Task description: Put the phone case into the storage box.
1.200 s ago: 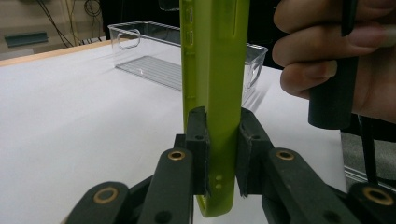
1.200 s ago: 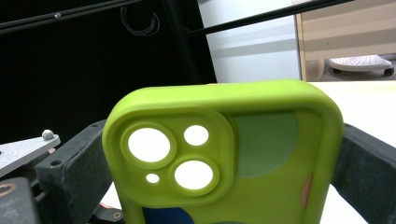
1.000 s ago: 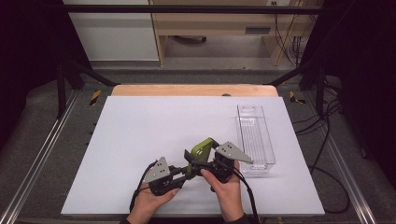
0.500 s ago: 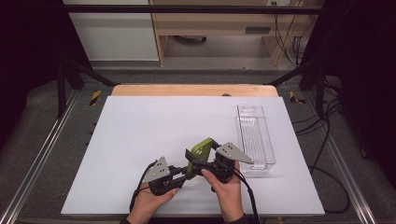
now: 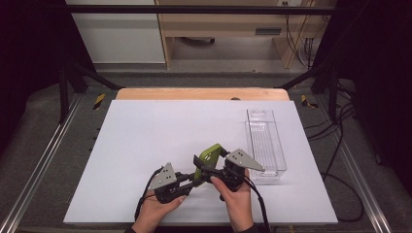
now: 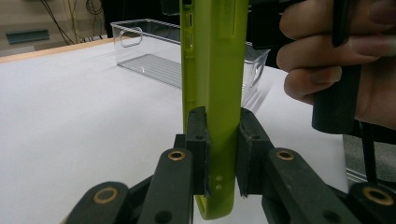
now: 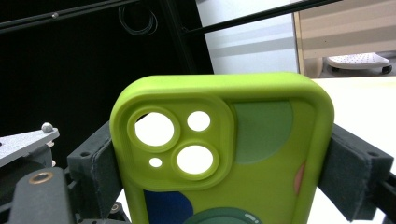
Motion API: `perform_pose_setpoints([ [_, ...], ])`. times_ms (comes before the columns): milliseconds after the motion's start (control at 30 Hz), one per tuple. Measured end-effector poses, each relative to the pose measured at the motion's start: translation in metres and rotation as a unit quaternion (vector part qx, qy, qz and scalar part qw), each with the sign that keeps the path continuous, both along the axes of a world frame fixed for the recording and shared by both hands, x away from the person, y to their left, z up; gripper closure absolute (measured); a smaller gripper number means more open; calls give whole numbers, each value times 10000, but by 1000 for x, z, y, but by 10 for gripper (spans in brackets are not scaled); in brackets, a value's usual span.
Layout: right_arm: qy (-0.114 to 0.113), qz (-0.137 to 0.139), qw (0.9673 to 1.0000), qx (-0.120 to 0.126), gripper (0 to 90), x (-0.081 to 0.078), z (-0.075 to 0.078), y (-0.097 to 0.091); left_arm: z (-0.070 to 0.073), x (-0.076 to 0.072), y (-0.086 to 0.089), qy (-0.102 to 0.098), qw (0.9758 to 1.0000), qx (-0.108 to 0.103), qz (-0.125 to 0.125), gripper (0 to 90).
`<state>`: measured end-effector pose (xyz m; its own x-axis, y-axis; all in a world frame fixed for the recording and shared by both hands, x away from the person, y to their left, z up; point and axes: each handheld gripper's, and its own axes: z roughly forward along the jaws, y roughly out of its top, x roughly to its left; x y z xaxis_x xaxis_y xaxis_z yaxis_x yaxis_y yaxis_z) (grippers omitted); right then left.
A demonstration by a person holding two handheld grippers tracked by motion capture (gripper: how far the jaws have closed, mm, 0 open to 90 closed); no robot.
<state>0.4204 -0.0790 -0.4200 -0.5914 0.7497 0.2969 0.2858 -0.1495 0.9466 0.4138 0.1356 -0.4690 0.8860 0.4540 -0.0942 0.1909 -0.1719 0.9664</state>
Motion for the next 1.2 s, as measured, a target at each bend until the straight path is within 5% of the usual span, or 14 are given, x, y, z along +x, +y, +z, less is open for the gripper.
perform_pose_setpoints([
  [1200, 172, -243, 9994, -180, 158, 0, -1, 5, -4, 3, 2, 50, 9998, 117, 159, 768],
])
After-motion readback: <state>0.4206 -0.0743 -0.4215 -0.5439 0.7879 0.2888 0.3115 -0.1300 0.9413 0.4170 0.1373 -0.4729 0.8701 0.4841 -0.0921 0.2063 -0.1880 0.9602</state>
